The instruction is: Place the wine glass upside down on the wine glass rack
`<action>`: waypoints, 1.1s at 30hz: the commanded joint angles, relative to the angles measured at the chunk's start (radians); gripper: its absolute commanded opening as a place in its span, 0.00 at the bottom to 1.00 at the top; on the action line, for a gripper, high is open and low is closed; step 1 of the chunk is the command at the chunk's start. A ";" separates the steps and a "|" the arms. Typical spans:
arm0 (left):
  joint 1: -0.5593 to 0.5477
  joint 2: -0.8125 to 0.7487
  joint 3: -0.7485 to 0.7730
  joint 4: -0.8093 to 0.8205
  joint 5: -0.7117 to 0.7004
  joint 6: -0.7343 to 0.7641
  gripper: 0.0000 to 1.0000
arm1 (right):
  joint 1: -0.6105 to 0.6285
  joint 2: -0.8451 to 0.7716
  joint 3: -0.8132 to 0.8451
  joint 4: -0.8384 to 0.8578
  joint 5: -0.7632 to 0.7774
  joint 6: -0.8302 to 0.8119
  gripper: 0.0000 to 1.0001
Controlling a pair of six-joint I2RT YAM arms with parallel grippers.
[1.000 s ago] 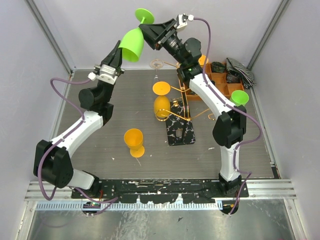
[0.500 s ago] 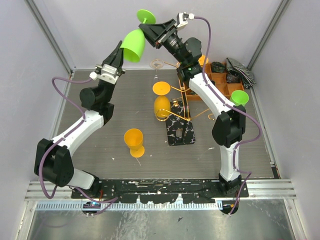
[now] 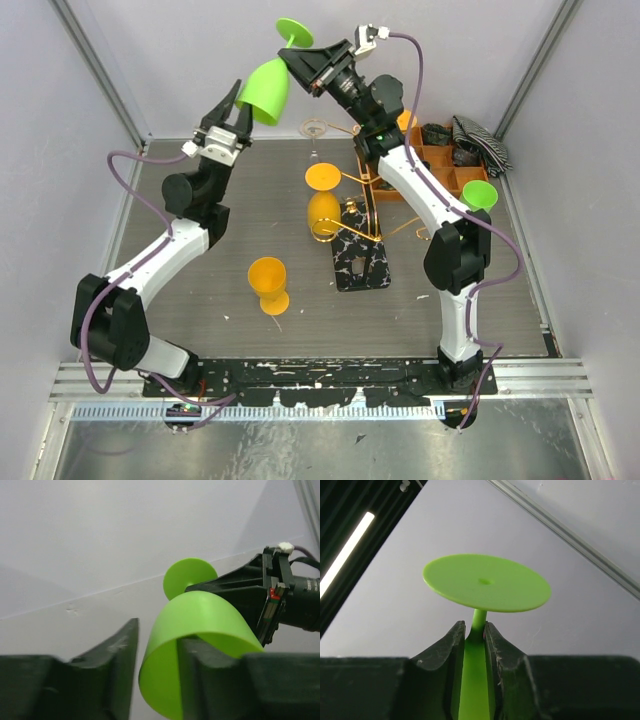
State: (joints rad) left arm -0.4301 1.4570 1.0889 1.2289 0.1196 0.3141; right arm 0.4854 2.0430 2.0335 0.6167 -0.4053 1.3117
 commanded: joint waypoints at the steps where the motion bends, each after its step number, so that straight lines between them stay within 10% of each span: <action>1: -0.002 -0.023 -0.012 0.001 0.022 0.014 0.70 | -0.006 -0.037 0.080 -0.026 0.005 -0.153 0.02; 7: -0.001 -0.112 -0.127 -0.088 0.045 0.047 0.92 | -0.064 -0.097 0.095 -0.142 0.042 -0.359 0.01; 16: 0.007 -0.261 -0.123 -0.423 -0.105 0.044 0.96 | -0.174 -0.309 -0.077 -0.316 0.152 -0.728 0.01; 33: 0.068 -0.179 -0.047 -0.434 -0.149 -0.105 0.99 | -0.507 -0.852 -0.623 -0.549 0.349 -1.202 0.01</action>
State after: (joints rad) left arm -0.3828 1.2633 0.9878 0.7811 0.0002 0.2760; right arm 0.0204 1.2812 1.5154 0.1024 -0.0895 0.2569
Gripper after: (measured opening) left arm 0.985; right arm 0.207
